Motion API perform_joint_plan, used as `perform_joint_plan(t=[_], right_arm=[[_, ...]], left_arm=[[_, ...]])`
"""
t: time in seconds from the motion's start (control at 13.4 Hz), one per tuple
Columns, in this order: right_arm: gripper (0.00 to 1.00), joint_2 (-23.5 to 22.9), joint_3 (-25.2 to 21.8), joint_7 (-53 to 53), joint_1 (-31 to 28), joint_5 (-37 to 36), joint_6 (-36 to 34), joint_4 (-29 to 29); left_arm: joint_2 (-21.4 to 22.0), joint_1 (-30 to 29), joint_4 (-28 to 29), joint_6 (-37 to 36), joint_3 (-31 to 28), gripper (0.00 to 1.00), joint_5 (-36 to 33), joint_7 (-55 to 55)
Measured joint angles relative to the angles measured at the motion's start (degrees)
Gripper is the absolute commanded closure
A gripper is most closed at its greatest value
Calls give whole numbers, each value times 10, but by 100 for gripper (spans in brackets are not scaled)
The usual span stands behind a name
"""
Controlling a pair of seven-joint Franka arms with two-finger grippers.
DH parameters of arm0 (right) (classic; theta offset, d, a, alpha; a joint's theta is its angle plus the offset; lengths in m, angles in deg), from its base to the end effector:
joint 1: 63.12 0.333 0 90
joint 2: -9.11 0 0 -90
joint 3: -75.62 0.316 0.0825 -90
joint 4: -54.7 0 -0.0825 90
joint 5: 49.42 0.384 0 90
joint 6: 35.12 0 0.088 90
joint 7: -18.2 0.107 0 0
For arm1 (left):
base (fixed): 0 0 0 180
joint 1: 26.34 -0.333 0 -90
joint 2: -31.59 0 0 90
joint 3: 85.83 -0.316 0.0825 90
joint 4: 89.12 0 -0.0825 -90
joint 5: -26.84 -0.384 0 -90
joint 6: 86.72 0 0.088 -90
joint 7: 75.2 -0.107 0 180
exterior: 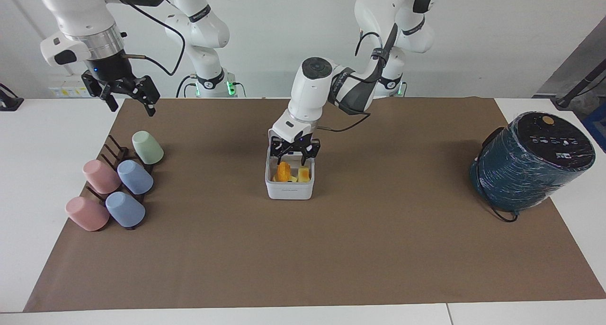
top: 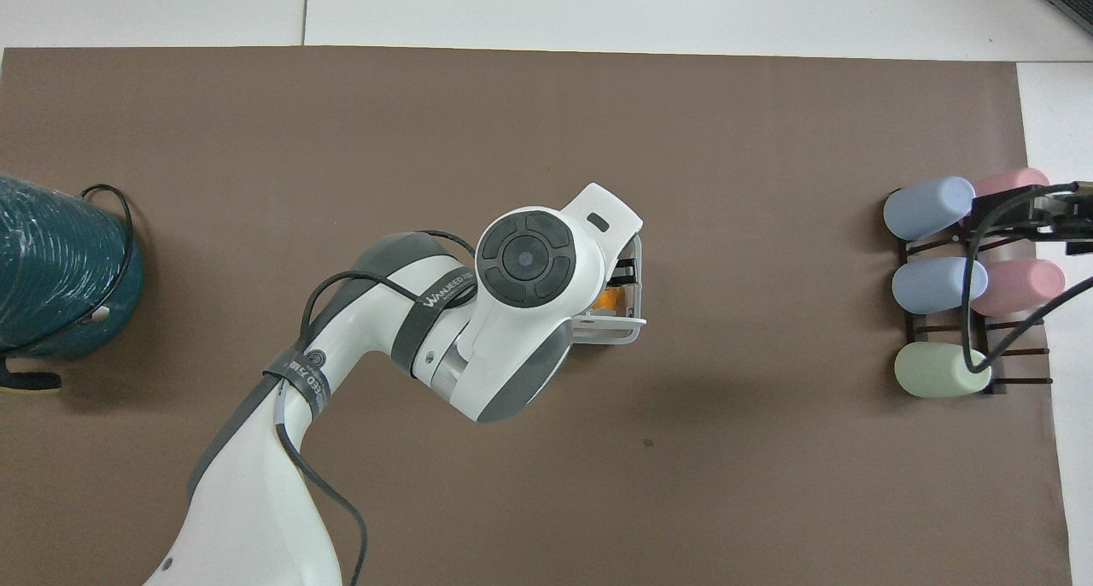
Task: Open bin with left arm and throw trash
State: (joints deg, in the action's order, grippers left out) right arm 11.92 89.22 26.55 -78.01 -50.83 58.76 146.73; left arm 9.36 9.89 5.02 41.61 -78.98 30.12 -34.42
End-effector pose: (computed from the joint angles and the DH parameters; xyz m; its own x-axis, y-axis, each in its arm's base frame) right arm 0.5465 -0.0114 0.6402 0.9827 -0.1650 0.0842 -0.1676 -0.9856 0.0242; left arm 0.5055 -0.4618 0.4130 0.9955 0.0141 0.0938 -0.0058 -0.9781 0.2081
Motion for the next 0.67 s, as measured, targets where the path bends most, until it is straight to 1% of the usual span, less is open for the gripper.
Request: perform_joint_plan(t=[0.15,0.3,0.52,0.67], right_arm=[[0,0,1,0,3,0,0,0],[0,0,1,0,3,0,0,0],[0,0,1,0,3,0,0,0],[0,0,0,0,2,0,0,0]], left_arm=[[0,0,-3,-12,-2,19,0,0],[0,-4,-28,-51,-11,21,0,0],[4,-48,-94,-132,-18,23,-3,-1],[8,-86,-125,-180,-19,23,-4,-19]])
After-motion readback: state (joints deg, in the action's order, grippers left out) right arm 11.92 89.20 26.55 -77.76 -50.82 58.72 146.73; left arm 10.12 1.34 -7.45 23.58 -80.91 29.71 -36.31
